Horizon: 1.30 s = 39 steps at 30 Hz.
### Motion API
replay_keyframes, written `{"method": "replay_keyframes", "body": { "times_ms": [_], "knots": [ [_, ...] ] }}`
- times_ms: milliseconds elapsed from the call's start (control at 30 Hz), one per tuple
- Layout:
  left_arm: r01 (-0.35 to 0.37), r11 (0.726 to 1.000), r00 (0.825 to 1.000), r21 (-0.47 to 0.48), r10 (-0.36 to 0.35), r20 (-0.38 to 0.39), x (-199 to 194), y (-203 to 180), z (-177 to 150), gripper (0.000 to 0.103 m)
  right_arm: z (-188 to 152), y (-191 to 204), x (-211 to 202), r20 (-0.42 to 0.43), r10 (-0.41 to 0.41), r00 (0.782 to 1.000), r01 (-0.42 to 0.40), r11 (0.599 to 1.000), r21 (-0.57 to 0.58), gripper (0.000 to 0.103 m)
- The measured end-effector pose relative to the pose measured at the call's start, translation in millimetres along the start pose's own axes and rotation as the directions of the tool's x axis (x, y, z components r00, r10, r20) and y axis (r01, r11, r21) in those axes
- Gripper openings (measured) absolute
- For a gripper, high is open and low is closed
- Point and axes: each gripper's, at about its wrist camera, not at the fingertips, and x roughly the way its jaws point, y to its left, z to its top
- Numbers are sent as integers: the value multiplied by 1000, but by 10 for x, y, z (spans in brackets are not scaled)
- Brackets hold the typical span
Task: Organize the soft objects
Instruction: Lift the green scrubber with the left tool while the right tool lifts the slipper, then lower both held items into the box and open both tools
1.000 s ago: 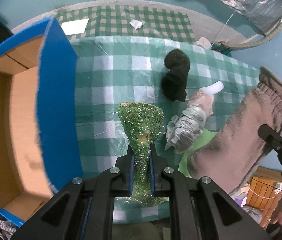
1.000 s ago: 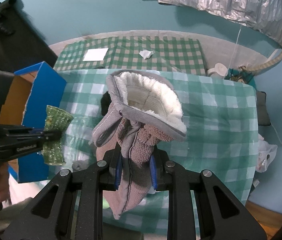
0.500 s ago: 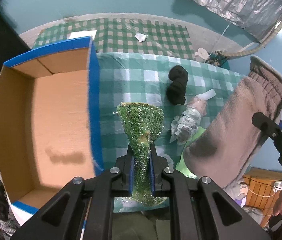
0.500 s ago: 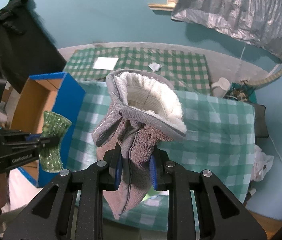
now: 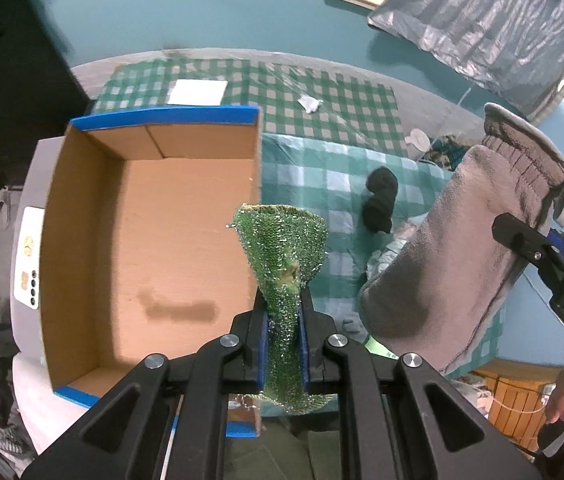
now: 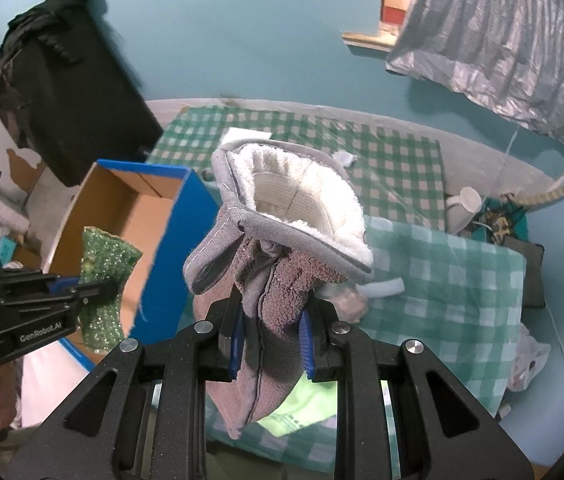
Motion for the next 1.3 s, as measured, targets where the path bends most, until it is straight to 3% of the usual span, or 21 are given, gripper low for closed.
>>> {"method": "replay_keyframes", "body": {
  "times_ms": [733,1300],
  "knots": [
    [-26,987,999,-161,33,40,-253,771,-60,12,529,883,-51,19,101,995,-96,980,-177,21],
    [-55,971,997,-231,67,47,-362,1243,-178,12,531,1504,435,-79,161,984,-176,953,-247,21]
  ]
}}
